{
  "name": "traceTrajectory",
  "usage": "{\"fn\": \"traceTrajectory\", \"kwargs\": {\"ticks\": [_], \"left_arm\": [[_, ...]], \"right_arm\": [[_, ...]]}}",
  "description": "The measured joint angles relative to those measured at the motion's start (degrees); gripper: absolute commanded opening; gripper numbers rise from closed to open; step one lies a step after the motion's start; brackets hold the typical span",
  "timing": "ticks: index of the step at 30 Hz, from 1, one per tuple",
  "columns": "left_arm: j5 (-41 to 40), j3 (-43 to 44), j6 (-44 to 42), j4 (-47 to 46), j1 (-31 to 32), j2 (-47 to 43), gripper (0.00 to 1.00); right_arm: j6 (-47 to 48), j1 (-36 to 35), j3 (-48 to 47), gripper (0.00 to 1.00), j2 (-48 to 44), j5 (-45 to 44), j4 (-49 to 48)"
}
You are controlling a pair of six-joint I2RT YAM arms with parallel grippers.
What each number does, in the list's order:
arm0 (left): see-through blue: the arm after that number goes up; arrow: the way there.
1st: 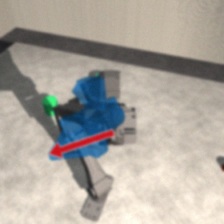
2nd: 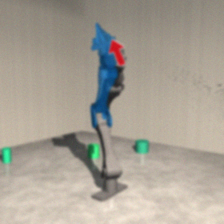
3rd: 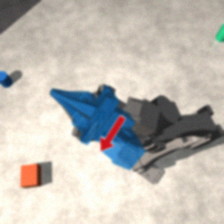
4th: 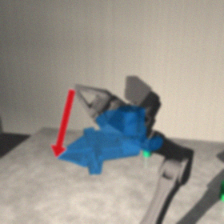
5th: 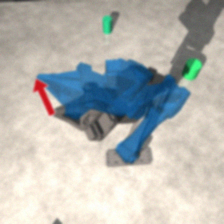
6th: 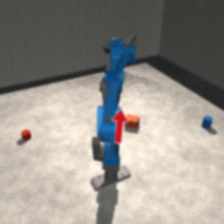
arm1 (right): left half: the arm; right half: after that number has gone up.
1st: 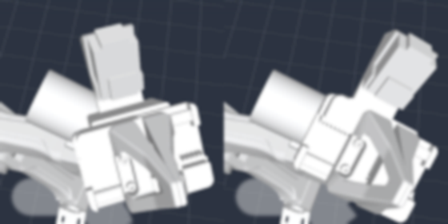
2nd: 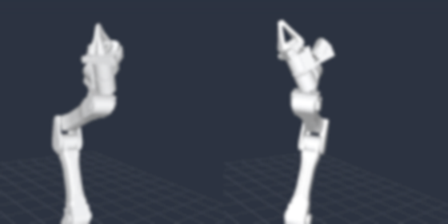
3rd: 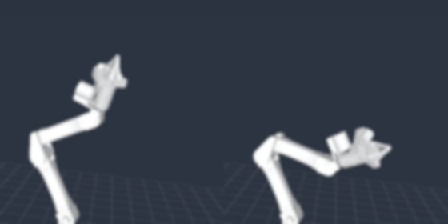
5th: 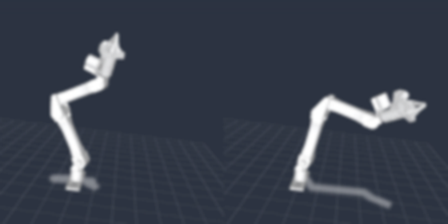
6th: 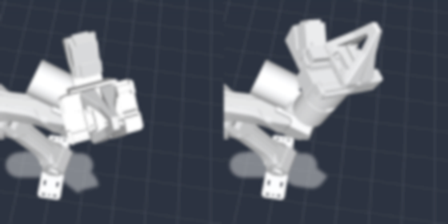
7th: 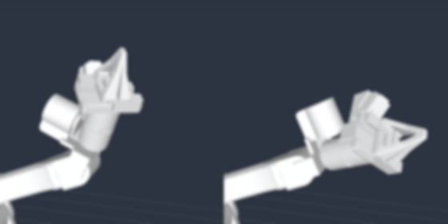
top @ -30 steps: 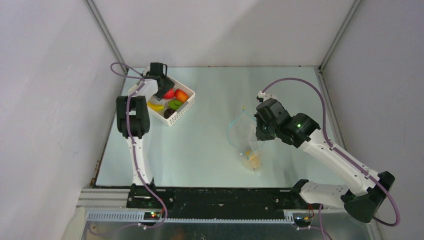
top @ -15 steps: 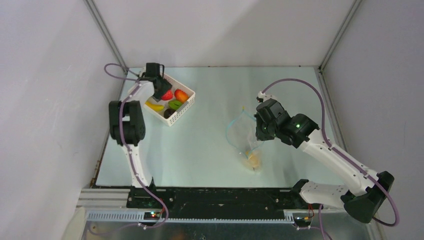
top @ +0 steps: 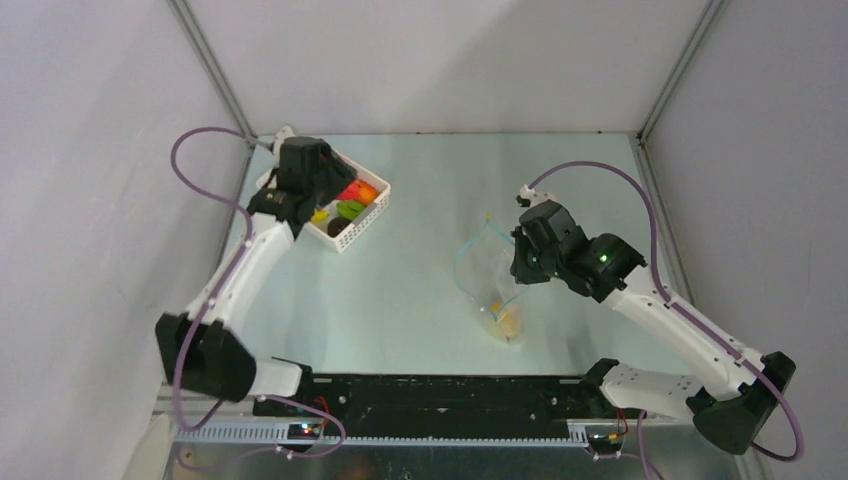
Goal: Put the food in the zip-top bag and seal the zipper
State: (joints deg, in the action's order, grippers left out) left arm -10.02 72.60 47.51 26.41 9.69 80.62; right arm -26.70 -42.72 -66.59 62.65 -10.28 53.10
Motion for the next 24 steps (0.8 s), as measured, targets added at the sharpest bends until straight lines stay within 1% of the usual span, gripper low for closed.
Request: {"fn": "traceTrajectory", "kwargs": {"ticks": [2, 3, 5, 7, 11, 14, 19, 24], "left_arm": [[0.2, -1.6, 0.0, 0.5, 6.3, -5.3, 0.39], [0.4, -1.8, 0.0, 0.7, 8.5, -7.2, 0.41], [0.5, -2.1, -0.1, 0.7, 15.8, -11.8, 0.42], [0.8, -2.1, -0.2, -0.2, 21.8, -15.3, 0.43], [1.0, -2.1, -0.5, -3.2, 32.5, -18.6, 0.44], [1.7, -1.6, -0.5, -5.3, 37.7, -16.9, 0.44], [3.7, 2.3, -1.0, -7.1, 42.9, -8.8, 0.45], [6.1, 2.6, -1.4, -8.4, 47.8, -4.4, 0.46]], "right_arm": [[0.0, 0.0, 0.2, 0.00, -0.1, 0.3, -0.2], [0.0, 0.0, 0.2, 0.00, -0.2, 0.5, -0.4], [0.0, 0.0, 0.2, 0.00, -0.4, 0.7, -0.9], [0.0, -0.1, 0.2, 0.00, -0.8, 0.8, -1.2], [0.0, -0.6, 0.2, 0.00, -1.2, 1.0, -1.5], [0.0, -1.1, 0.2, 0.00, -1.2, 1.1, -1.7], [0.0, -1.6, 0.2, 0.00, -1.2, 1.2, -2.0], [-0.2, -1.8, 0.2, 0.00, -1.2, 1.1, -2.0]]}}
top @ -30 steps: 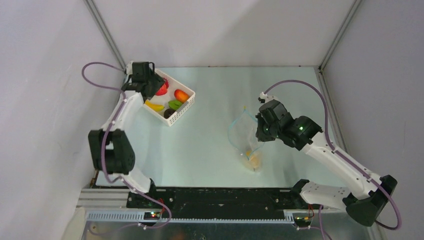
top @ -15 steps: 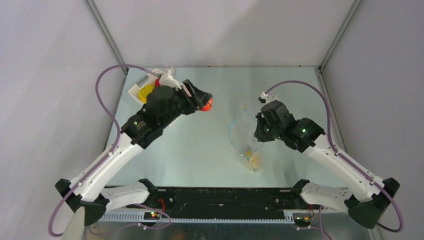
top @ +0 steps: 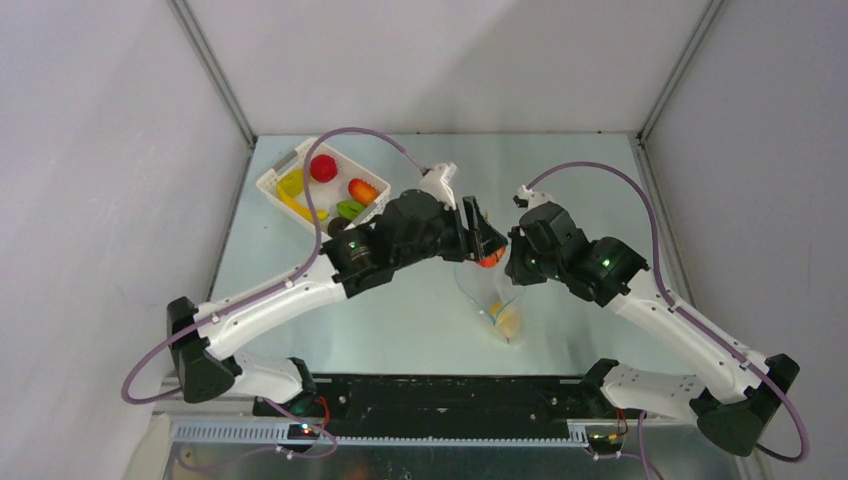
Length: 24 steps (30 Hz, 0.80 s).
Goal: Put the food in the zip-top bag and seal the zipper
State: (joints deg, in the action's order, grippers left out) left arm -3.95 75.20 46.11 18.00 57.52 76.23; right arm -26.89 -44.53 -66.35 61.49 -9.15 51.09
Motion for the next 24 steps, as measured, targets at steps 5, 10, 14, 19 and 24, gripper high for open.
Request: {"fn": "traceTrajectory", "kwargs": {"ticks": [5, 10, 14, 19, 24], "left_arm": [[-0.2, -0.1, -0.6, 0.7, 3.1, 1.2, 0.51], [-1.0, -1.3, -0.7, 1.9, 4.2, 1.2, 0.74], [-3.3, -2.0, -1.1, 3.6, 5.1, 1.2, 0.98], [-3.9, -3.0, -1.6, 3.7, 6.1, 0.3, 1.00], [-3.8, -3.3, -1.8, 3.5, 6.2, -0.7, 1.00]], "right_arm": [[-0.1, -0.1, 0.0, 0.00, -0.1, 0.0, 0.0], [-0.5, -0.2, 0.0, 0.00, -0.7, -0.2, 0.2], [-0.7, -0.3, 0.0, 0.00, -1.4, -0.6, 0.6], [-1.5, -0.6, 0.0, 0.00, -1.7, -0.9, 0.9], [-1.8, -1.1, 0.0, 0.00, -1.8, -1.0, 0.9]]}}
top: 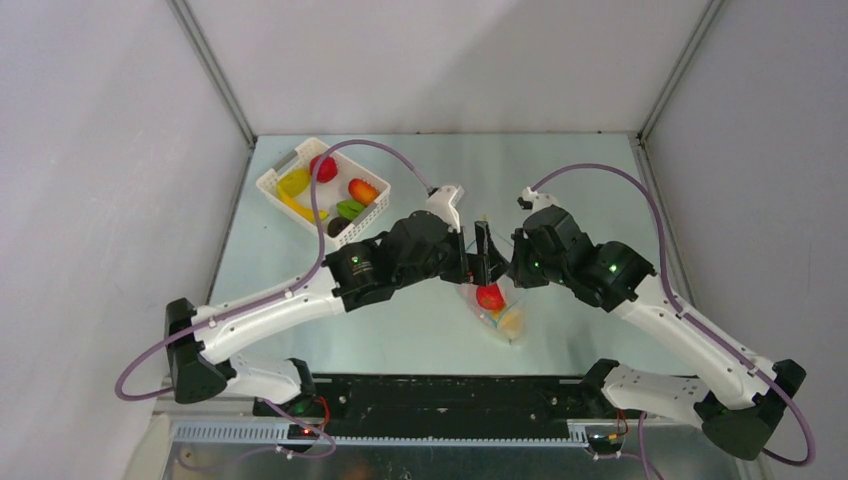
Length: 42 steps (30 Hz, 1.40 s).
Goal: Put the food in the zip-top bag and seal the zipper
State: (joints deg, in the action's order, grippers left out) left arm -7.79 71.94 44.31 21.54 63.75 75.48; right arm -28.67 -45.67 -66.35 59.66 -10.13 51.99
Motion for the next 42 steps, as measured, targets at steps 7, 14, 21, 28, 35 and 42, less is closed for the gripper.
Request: {"fn": "traceTrajectory", "kwargs": {"ticks": [7, 14, 21, 28, 35, 42], "left_arm": [[-1.1, 0.0, -1.1, 0.3, 0.0, -1.7, 1.00], [-9.8, -0.2, -1.3, 5.9, -1.6, -7.7, 1.00], [-13.5, -6.4, -0.6, 8.7, -20.8, -16.0, 1.00], [-12.9, -12.7, 1.0, 7.2, -37.9, -17.6, 1.00], [-8.1, -10.4, 2.3, 1.4, -52.7, -5.1, 1.00], [-1.9, -0.1, 4.8, -2.3, -59.7, 16.9, 1.00]], "right_arm": [[-0.2, -0.4, 0.0, 0.00, 0.0, -0.2, 0.0], [-0.2, -0.5, 1.2, 0.00, -1.0, -0.2, 0.0], [-0.3, -0.6, 1.6, 0.00, -2.4, -0.4, 0.2], [-1.2, -0.7, 2.3, 0.00, -4.2, -1.2, 0.9], [-1.9, -0.7, 2.7, 0.00, -5.3, -2.3, 1.7], [-2.4, -0.7, 3.0, 0.00, -5.5, -3.4, 1.9]]}}
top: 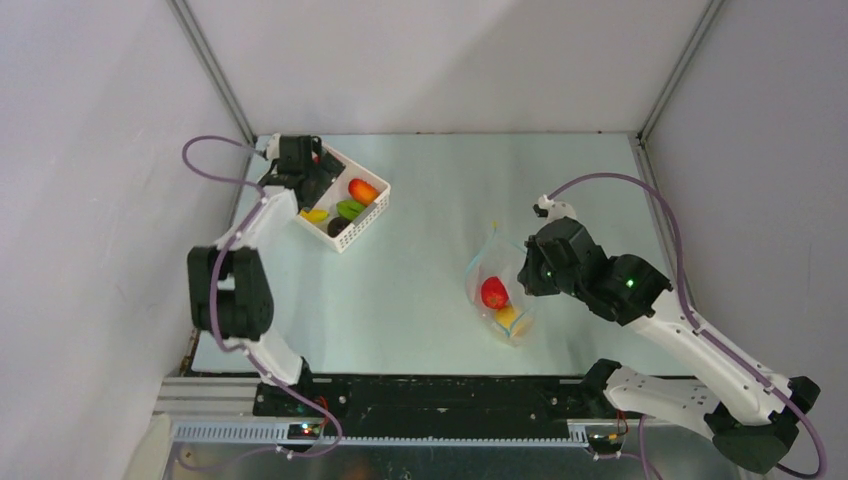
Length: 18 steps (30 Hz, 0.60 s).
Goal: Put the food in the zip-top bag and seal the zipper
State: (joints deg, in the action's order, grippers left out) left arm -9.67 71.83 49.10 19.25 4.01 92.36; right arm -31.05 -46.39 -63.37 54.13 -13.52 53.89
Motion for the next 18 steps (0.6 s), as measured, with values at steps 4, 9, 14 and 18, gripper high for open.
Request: {"fn": "traceTrajectory", "kwargs": {"ticks": [4, 9, 14, 18], "left_arm": [[2.8, 8.1, 1.6, -1.1, -1.1, 12.3, 1.00], [5.9, 10.2, 3.9, -3.3, -1.2, 19.4, 0.99], [7.5, 9.8, 5.5, -5.8, -1.2, 21.4, 0.96], [8.7, 9.8, 6.5, -8.2, -1.2, 22.7, 0.90]], "right_arm": [[0.0, 0.0, 0.0, 0.00, 0.0, 0.0, 0.0], [0.0, 0.8, 0.4, 0.00, 0.0, 0.0, 0.0], [0.3, 1.9, 0.4, 0.00, 0.2, 0.3, 0.0], [0.9, 2.8, 0.4, 0.00, 0.5, 0.9, 0.0]]}}
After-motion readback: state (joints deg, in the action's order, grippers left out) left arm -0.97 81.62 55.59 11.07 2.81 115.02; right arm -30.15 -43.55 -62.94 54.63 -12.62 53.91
